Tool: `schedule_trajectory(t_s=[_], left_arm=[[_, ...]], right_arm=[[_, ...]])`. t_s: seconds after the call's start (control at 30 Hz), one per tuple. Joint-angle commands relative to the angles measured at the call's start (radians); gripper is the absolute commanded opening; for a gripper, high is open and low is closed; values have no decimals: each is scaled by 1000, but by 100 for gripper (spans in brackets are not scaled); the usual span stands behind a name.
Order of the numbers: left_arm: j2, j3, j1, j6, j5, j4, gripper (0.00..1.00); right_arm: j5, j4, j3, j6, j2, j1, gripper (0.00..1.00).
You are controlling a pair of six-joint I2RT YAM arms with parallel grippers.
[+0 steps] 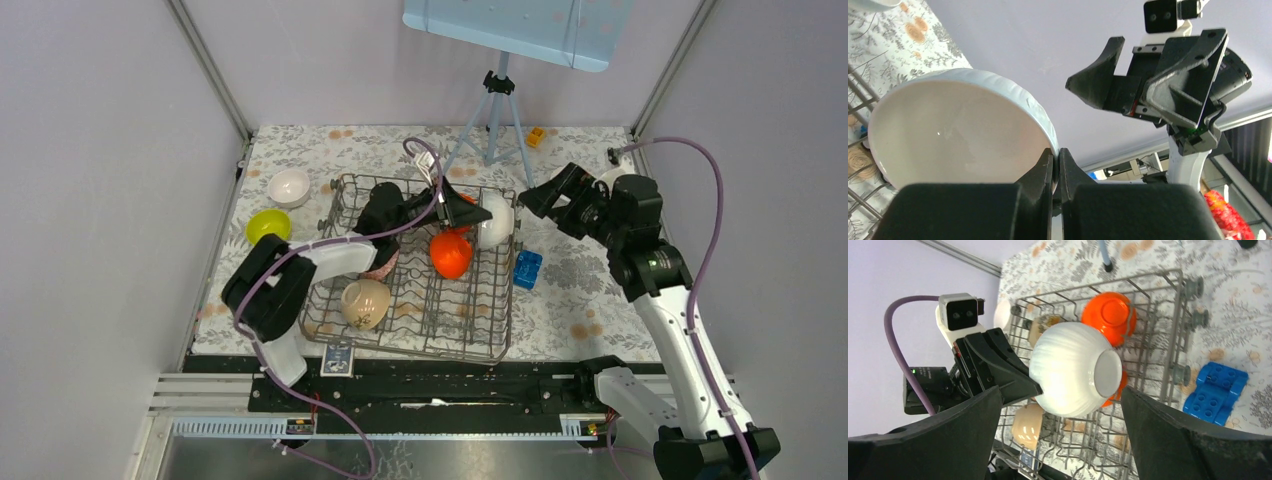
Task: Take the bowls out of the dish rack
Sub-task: Pick up the bowl from the dish rack, then place the bowl with the bowl.
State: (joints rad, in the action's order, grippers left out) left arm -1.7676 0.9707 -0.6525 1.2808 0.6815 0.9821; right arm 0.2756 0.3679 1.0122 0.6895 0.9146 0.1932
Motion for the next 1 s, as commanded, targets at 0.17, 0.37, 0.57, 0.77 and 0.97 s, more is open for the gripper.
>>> schedule_trajectory(t_s=[0.17, 0.37, 0.57, 0.77, 0.97], left_arm=[[420, 49, -1, -585, -33, -619, 0], [656, 122, -97, -1030, -246, -1143, 0], [741, 165, -329, -1297, -522, -1386, 0], [786, 125, -505, -1471, -735, -1499, 0], [795, 88, -637, -1600, -818, -1568, 0]], right_arm=[[123, 134, 249, -78, 1, 29, 93], [167, 198, 351, -139, 54, 76, 90], [84, 340, 519, -241, 184, 218, 87], [-80, 508, 639, -342, 275, 411, 83], [-188, 609, 635, -390, 291, 558, 76]])
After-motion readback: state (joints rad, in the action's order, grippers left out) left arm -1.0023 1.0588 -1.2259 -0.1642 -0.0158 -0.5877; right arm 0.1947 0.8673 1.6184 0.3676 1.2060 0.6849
